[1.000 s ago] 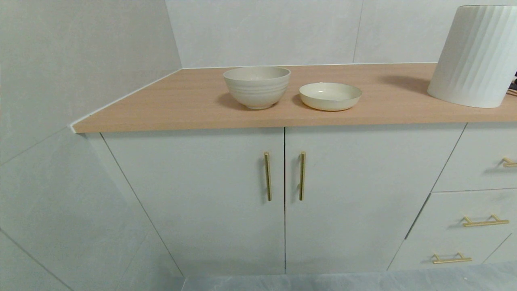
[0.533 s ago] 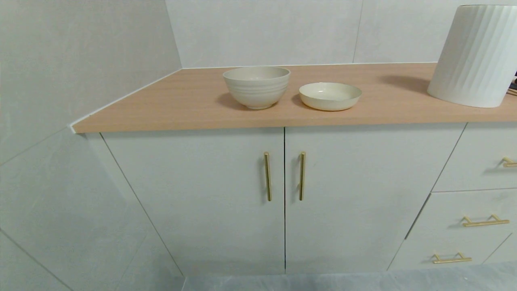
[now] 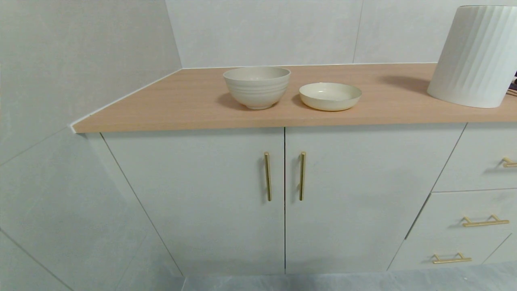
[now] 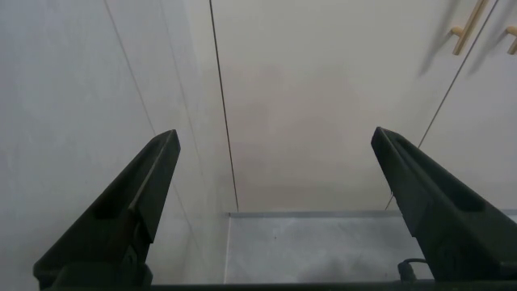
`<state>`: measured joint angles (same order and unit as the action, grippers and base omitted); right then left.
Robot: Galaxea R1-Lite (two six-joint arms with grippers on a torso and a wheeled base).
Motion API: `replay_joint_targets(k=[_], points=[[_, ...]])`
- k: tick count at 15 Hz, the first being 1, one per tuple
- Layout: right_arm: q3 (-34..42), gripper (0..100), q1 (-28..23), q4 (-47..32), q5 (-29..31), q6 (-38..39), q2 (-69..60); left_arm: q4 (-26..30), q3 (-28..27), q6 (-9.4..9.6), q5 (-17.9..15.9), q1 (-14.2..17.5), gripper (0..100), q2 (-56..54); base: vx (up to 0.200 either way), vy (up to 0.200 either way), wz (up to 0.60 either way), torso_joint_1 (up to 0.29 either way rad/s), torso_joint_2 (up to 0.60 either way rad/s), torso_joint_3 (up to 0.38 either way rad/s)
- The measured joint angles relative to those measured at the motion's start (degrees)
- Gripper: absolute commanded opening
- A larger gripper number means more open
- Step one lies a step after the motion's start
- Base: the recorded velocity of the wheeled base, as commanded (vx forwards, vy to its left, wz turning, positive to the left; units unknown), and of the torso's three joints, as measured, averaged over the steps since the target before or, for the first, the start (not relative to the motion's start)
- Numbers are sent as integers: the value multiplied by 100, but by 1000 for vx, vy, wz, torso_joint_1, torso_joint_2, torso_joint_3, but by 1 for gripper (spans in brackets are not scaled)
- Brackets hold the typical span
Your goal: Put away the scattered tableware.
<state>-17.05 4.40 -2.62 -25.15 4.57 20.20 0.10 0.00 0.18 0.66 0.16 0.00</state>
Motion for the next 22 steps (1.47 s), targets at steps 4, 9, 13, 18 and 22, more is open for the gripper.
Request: replay_joint_targets(k=[4, 9, 13, 18, 22], points=[[-629, 100, 496, 79, 50, -132, 1770, 0, 0, -7, 0, 0, 100, 0, 0, 0, 0, 0, 0, 0], [-1254, 100, 1130, 1720, 121, -157, 4187, 0, 0, -2, 0, 0, 100, 0, 0, 0, 0, 0, 0, 0], [-1792, 100, 1744, 2522, 183, -140, 5626, 0, 0, 22, 2, 0, 100, 0, 0, 0, 0, 0, 0, 0], [-2811, 100, 2428, 2569, 310, 46, 6968, 0, 0, 35, 0, 0, 100, 0, 0, 0, 0, 0, 0, 0], [-3335, 100, 2715, 2900, 633, 339, 7715, 0, 0, 33, 2, 0, 100, 0, 0, 0, 0, 0, 0, 0]])
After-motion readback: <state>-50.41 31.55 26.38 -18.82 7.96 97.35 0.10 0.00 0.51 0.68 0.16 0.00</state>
